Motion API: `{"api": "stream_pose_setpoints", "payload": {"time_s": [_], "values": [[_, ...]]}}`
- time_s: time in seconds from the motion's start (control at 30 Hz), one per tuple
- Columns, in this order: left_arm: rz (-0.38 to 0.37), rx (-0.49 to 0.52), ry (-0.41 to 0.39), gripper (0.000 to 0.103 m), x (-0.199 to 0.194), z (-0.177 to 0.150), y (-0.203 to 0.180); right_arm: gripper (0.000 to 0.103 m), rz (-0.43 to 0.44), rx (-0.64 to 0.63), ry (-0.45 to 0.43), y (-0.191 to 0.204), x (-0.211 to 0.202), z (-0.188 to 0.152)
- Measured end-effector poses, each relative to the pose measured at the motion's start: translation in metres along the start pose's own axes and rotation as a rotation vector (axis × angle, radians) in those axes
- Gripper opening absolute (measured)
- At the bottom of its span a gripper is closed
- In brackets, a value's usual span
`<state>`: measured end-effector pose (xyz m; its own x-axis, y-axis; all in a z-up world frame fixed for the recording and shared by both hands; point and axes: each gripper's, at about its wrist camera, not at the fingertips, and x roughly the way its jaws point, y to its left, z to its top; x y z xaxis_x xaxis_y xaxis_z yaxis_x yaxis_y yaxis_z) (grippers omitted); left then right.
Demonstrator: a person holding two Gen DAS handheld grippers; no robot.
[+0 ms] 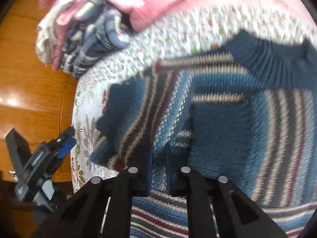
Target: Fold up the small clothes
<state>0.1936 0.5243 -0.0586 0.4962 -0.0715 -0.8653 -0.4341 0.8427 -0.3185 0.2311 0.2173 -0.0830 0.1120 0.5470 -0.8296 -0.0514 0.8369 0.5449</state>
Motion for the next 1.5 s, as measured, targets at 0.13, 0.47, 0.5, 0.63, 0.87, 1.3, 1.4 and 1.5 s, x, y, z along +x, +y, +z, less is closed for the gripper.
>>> {"api": "stream_pose_setpoints", "payload": {"time_s": [0.13, 0.47, 0.5, 0.63, 0.87, 1.3, 1.4, 1.5], "values": [[-0.011, 0.001, 0.006, 0.058, 0.002, -0.001, -0.002, 0.01, -0.04, -0.046, -0.042, -0.008, -0.04, -0.002], [0.01, 0.248, 0.046, 0.061, 0.013, -0.021, -0.053, 0.011, -0.302, -0.048, -0.05, -0.06, -0.053, -0.003], [0.012, 0.264, 0.049, 0.061, 0.014, -0.023, -0.056, 0.012, -0.324, -0.051, -0.033, -0.065, -0.049, -0.006], [0.017, 0.296, 0.064, 0.063, 0.018, -0.027, -0.064, 0.031, -0.472, -0.105, -0.056, -0.056, -0.043, -0.01], [0.014, 0.217, 0.048, 0.064, 0.015, -0.017, -0.052, 0.053, -0.435, -0.31, -0.096, 0.014, -0.035, -0.016], [0.02, 0.071, 0.058, 0.066, 0.018, -0.007, -0.017, 0.022, -0.634, -0.39, 0.054, 0.042, 0.062, -0.02], [0.014, 0.088, 0.054, 0.066, 0.018, -0.007, -0.022, 0.011, -0.534, -0.334, 0.027, 0.03, 0.039, -0.016], [0.004, 0.116, 0.052, 0.066, 0.016, -0.01, -0.03, 0.01, -0.422, -0.261, -0.022, 0.017, 0.004, -0.014]]}}
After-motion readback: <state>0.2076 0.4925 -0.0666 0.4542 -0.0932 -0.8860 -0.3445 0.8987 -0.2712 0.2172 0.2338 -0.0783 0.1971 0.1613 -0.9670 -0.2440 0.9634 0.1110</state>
